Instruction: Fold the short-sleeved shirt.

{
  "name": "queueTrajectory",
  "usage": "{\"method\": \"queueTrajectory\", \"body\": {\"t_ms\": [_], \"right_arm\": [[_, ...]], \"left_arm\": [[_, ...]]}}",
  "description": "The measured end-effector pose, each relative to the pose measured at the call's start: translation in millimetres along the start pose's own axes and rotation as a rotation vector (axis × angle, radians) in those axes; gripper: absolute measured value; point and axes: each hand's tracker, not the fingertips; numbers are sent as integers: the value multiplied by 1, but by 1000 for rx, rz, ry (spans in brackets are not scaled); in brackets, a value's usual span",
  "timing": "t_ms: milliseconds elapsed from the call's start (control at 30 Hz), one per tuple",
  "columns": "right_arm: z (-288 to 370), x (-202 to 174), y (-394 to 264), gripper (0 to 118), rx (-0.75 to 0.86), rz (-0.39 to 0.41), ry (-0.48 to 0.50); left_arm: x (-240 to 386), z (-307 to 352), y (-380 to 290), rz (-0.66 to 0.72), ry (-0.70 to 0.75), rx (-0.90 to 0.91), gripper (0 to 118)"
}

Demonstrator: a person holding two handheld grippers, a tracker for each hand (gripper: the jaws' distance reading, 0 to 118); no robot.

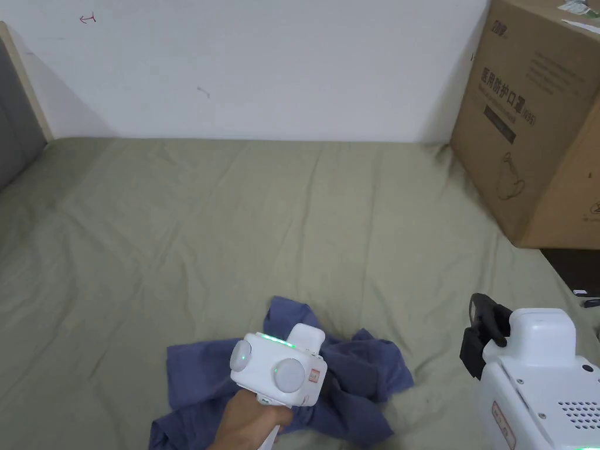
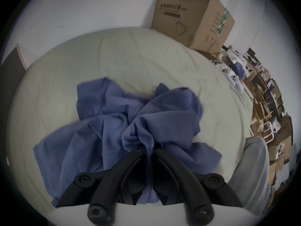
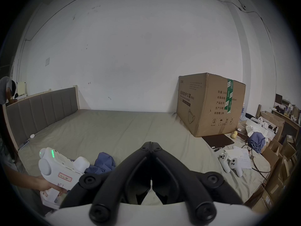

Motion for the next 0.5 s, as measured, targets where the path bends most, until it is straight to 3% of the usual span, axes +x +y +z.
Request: {"method": "queueTrajectory", "body": {"t_ms": [133, 167, 200, 267, 300, 500], "right_arm": [[-1, -2, -1, 0, -17, -1, 1], [0, -2, -1, 0, -18, -2, 2], [0, -3, -1, 0, -17, -3, 3], [2, -4, 3, 0, -13, -4, -1], [3, -5, 4, 0, -8, -7, -2], [12, -9, 20, 0, 36, -18, -1]], "left_arm": [[5, 7, 0, -15, 24, 16, 10], [6, 12, 1, -4, 20, 25, 21], [5, 20, 3, 8, 16, 34, 39], [5, 40, 6, 54, 8, 105, 91], [3, 54, 6, 68, -7, 154, 103], [-8, 149, 15, 90, 62, 488, 104]]}}
